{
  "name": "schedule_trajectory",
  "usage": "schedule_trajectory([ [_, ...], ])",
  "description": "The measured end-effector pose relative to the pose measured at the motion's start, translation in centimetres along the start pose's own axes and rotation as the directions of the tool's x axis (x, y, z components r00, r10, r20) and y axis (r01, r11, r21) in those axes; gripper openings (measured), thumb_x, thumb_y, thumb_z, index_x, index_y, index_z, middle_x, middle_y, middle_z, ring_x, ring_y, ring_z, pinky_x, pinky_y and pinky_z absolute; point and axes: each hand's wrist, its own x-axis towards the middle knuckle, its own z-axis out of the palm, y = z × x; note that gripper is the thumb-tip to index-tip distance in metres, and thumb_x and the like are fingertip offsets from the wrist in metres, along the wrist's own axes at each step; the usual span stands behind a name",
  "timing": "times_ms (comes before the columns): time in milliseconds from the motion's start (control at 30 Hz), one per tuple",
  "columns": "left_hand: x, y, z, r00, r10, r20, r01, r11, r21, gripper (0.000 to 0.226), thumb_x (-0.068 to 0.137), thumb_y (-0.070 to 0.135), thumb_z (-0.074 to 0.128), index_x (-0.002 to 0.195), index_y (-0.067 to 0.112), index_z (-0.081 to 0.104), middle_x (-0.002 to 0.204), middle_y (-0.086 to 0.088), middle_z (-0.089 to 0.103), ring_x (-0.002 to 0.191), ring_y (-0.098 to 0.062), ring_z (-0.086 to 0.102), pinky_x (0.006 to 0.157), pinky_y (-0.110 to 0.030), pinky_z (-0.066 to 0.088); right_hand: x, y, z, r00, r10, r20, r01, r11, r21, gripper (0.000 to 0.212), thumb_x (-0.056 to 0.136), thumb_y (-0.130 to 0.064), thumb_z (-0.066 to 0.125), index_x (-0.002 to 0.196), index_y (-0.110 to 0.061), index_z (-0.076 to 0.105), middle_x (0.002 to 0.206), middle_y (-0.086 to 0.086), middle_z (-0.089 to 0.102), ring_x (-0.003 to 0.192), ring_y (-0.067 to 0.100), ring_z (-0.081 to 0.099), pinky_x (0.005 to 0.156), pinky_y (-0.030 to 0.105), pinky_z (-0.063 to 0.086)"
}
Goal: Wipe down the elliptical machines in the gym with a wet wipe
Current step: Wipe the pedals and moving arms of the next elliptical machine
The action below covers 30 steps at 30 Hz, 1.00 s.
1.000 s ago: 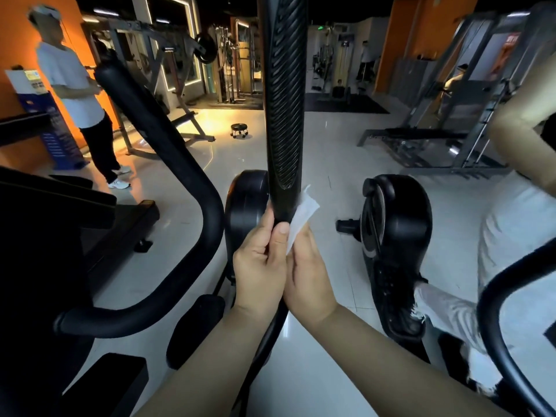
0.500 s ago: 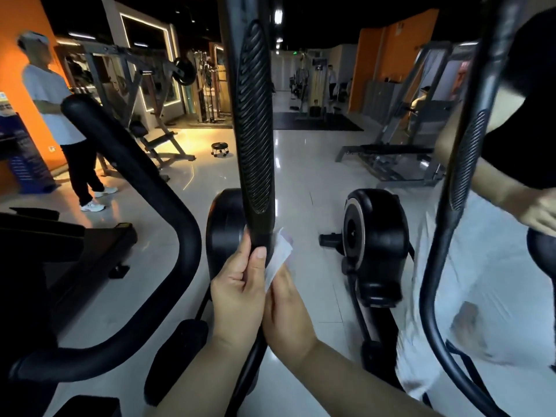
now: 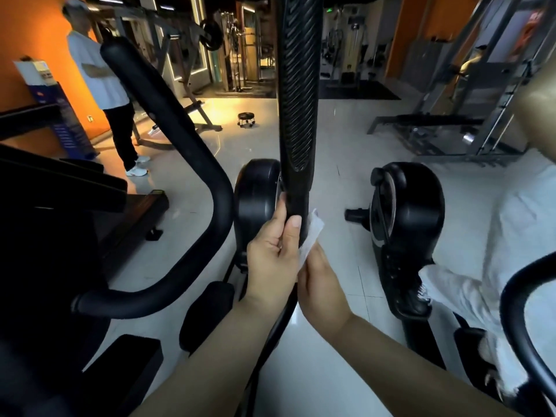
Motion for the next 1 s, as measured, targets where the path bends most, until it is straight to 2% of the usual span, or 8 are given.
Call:
schedule_trajectory([
  [133,-0.2,-0.4,-0.1,0.999,-0.038,0.001,0.038,0.999,0.017,0.042,0.107,0.017,0.051,0.149,0.018,0.051,0.133,0.03,0.058,0.132,0.008,0.051,0.106,-0.011,0.038,2.5,-1.9,-0.3,0.994,0.004,-0.108,0.015,0.984,0.179,0.041,0.11,-0.008,0.038,0.15,-0.012,0.042,0.142,0.009,0.055,0.135,0.025,0.05,0.115,0.047,0.039],
  [233,-0.5,-0.7,-0.1,0.999,-0.052,-0.005,0.053,0.998,0.023,0.043,0.107,0.021,0.05,0.149,0.02,0.051,0.137,0.022,0.061,0.131,0.003,0.054,0.11,-0.021,0.041,1.3,-0.9,0.5,0.995,0.091,-0.038,-0.082,0.977,0.199,0.049,0.105,-0.02,0.042,0.152,-0.009,0.038,0.15,0.01,0.049,0.139,0.024,0.046,0.113,0.049,0.041],
  [367,-1.1,-1.1,-0.3,0.997,-0.082,0.004,0.082,0.996,0.041,0.043,0.106,0.025,0.049,0.149,0.025,0.05,0.137,0.014,0.064,0.131,-0.003,0.056,0.114,-0.035,0.044,-0.8,0.2,0.7,0.997,-0.059,-0.047,0.061,0.997,0.053,0.042,0.113,-0.027,0.025,0.152,-0.029,0.039,0.153,-0.009,0.049,0.146,0.014,0.039,0.12,0.029,0.03],
  [433,-1.3,-1.3,-0.4,0.995,-0.096,0.027,0.094,0.994,0.058,0.044,0.106,0.025,0.048,0.15,0.025,0.05,0.138,0.01,0.064,0.132,-0.006,0.057,0.114,-0.04,0.044,-0.8,0.0,0.8,0.997,0.07,0.032,-0.076,0.963,0.258,0.041,0.108,-0.029,0.026,0.148,-0.035,0.036,0.151,-0.017,0.044,0.144,0.013,0.04,0.118,0.022,0.032],
  [600,-1.9,-1.9,-0.7,0.988,-0.141,0.07,0.129,0.98,0.151,0.046,0.105,0.033,0.046,0.151,0.03,0.048,0.136,0.011,0.065,0.128,-0.004,0.059,0.112,-0.041,0.047,1.0,-0.8,1.1,0.975,0.219,0.039,-0.205,0.819,0.536,0.036,0.112,-0.011,0.036,0.143,-0.021,0.052,0.127,-0.009,0.063,0.126,0.015,0.058,0.106,0.037,0.049],
  [733,-2.5,-2.6,-1.1,0.977,-0.179,0.118,0.153,0.967,0.203,0.044,0.104,0.037,0.045,0.148,0.044,0.048,0.134,0.016,0.066,0.127,0.0,0.058,0.112,-0.038,0.046,-0.9,-0.7,2.0,0.911,0.365,0.191,-0.379,0.561,0.737,0.041,0.112,-0.03,0.03,0.143,-0.018,0.054,0.136,0.016,0.061,0.133,0.029,0.054,0.118,0.054,0.036],
  [867,-3.0,-3.2,-1.5,0.969,-0.204,0.139,0.171,0.961,0.216,0.043,0.108,0.026,0.047,0.149,0.038,0.05,0.133,0.016,0.066,0.126,0.003,0.058,0.111,-0.032,0.047,-1.0,0.0,2.1,0.888,0.403,0.221,-0.418,0.509,0.753,0.042,0.112,-0.029,0.03,0.142,-0.015,0.054,0.136,0.015,0.062,0.134,0.027,0.053,0.121,0.053,0.031],
  [1000,-3.5,-3.6,-1.5,0.963,-0.23,0.139,0.196,0.956,0.218,0.043,0.108,0.025,0.047,0.15,0.035,0.05,0.135,0.015,0.065,0.127,0.002,0.057,0.111,-0.03,0.046,-0.7,0.3,2.4,0.914,0.366,0.175,-0.37,0.575,0.729,0.04,0.11,-0.029,0.034,0.141,-0.017,0.056,0.134,0.013,0.063,0.133,0.029,0.054,0.118,0.055,0.035],
])
